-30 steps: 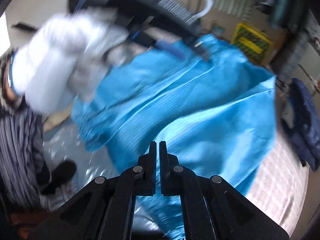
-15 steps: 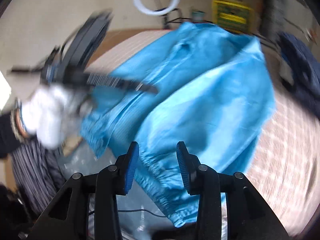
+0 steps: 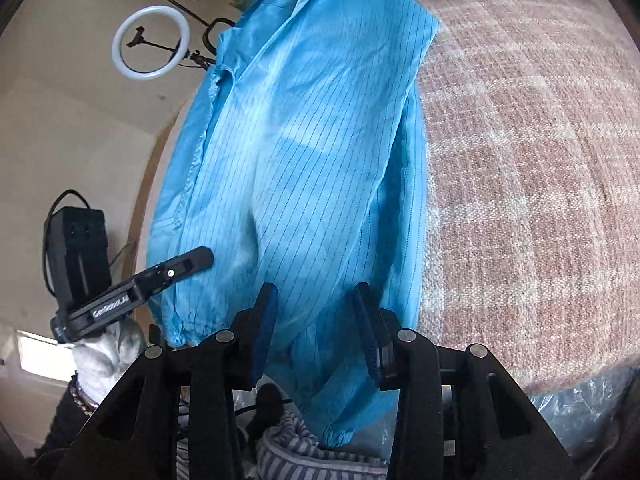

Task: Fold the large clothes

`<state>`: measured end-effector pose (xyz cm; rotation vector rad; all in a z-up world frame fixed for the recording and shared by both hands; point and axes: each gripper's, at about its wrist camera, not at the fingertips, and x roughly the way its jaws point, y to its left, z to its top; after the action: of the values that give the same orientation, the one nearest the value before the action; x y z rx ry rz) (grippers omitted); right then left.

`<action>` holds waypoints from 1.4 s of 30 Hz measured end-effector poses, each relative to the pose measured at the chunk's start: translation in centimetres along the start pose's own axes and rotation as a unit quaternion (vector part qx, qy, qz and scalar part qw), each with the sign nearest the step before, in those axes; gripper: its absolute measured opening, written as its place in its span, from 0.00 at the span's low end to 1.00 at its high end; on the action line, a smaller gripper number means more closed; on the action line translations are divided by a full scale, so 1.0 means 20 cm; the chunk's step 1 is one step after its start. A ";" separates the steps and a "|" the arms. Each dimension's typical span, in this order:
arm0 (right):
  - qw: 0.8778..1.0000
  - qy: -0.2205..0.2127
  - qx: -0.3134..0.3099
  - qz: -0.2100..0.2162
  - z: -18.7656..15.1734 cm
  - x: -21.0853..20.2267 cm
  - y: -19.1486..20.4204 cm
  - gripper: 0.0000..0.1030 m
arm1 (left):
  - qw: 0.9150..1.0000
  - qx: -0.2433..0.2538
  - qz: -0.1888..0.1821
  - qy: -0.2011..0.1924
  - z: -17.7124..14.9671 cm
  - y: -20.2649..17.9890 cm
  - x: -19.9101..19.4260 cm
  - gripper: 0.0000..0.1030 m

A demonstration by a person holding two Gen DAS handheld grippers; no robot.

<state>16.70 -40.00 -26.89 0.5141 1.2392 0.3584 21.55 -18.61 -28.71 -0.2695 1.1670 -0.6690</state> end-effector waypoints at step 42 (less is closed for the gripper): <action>0.988 -0.146 -0.048 0.009 0.59 -0.44 0.07 0.30 | 0.979 0.116 0.129 -0.105 0.74 -0.29 -0.25 0.52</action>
<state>25.39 -45.59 -16.28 0.4772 0.9301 0.3436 31.86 -22.13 -16.16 0.0101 0.8929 -0.5262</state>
